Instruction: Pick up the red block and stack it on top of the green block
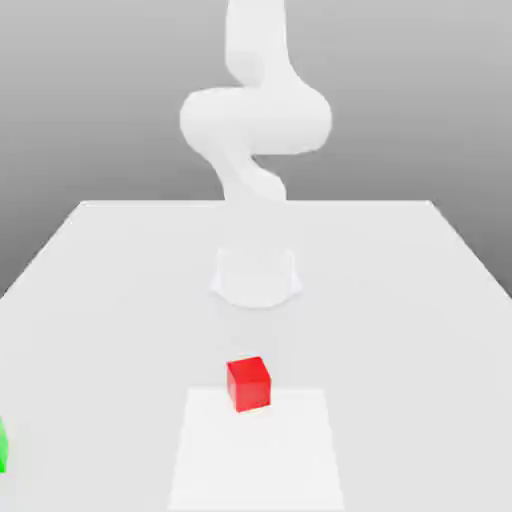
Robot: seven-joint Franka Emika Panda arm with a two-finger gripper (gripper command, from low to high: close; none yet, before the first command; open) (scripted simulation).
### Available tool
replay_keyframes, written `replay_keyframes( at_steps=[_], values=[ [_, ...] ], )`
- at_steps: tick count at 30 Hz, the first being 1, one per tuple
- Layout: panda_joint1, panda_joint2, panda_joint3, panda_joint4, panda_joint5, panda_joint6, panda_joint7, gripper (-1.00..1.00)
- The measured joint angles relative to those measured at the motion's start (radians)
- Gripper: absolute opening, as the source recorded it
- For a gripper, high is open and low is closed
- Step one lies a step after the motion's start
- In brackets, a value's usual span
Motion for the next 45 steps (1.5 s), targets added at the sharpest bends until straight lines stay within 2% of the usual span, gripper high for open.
replay_keyframes(
  at_steps=[16,19,24,25,32,40,45],
  values=[
    [0.043,0.494,-0.085,-0.544,-0.042,0.411,-0.253,0.00],
    [0.052,0.689,-0.090,-0.584,-0.009,0.564,-0.312,0.00],
    [0.006,0.888,-0.025,-0.567,0.059,0.732,-0.366,0.00],
    [-0.003,0.907,-0.015,-0.565,0.063,0.748,-0.370,-1.00],
    [-0.005,0.904,-0.014,-0.565,0.059,0.744,-0.366,-1.00],
    [-0.004,0.637,-0.034,-0.603,-0.007,0.515,-0.320,-1.00],
    [-0.043,0.689,-0.109,-0.477,0.099,0.418,-0.502,-1.00]
  ],
)
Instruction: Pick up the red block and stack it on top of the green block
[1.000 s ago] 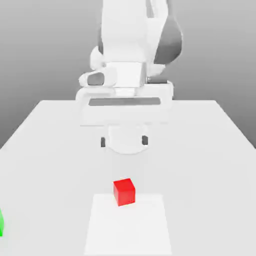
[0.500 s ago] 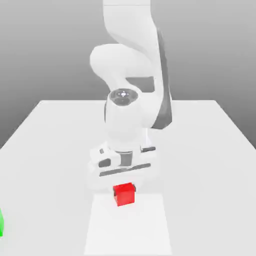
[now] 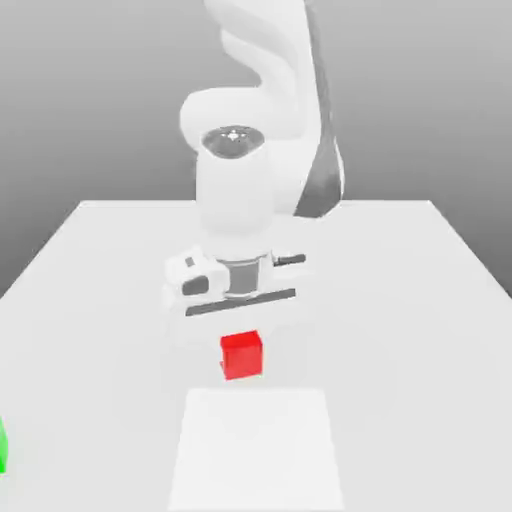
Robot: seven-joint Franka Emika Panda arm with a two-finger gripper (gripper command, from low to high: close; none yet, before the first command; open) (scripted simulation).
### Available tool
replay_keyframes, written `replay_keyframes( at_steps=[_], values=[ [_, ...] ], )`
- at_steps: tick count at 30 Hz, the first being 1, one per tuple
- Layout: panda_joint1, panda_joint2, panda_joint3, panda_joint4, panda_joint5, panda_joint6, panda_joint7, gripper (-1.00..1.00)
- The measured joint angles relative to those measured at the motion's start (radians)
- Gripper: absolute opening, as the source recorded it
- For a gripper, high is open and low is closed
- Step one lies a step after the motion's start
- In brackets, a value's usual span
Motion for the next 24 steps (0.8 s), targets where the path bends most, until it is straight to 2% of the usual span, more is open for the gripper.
replay_keyframes(
  at_steps=[4,8,18,22,23,24],
  values=[
    [-0.092,0.089,-0.034,0.131,0.066,-0.065,-0.155,-1.00],
    [-0.174,0.173,-0.057,0.261,0.089,-0.126,-0.281,-1.00],
    [-0.344,0.329,-0.164,0.579,0.054,-0.251,-0.533,-1.00],
    [-0.381,0.453,-0.139,0.614,0.104,-0.158,-0.592,-1.00],
    [-0.388,0.475,-0.131,0.617,0.114,-0.139,-0.600,1.00],
    [-0.388,0.475,-0.131,0.617,0.114,-0.139,-0.600,1.00]
  ],
)
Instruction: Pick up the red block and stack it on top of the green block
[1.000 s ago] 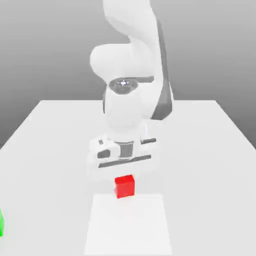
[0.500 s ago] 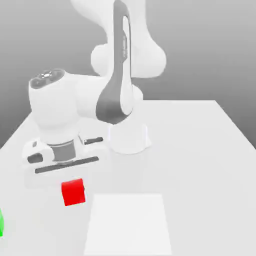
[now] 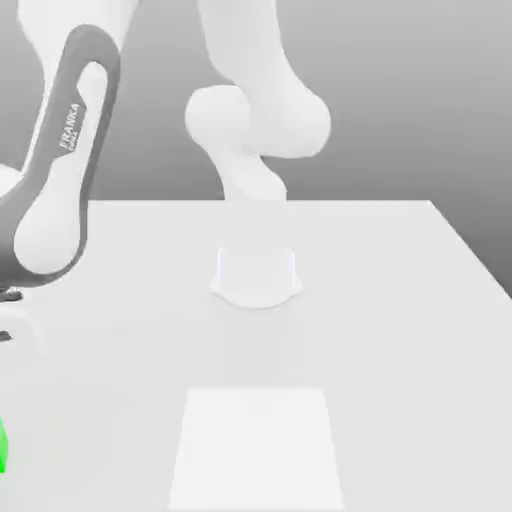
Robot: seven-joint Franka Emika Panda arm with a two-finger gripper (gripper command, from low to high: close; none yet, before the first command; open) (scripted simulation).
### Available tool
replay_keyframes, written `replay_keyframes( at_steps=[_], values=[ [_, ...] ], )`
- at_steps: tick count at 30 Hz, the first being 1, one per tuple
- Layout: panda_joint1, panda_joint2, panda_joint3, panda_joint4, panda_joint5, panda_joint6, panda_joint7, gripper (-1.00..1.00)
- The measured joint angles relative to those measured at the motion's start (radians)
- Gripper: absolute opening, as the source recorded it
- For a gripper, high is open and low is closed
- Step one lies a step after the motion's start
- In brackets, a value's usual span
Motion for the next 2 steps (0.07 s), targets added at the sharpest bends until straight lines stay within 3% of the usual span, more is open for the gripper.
replay_keyframes(
  at_steps=[2],
  values=[
    [0.000,0.000,0.000,0.000,0.000,0.000,0.000,1.00]
  ],
)
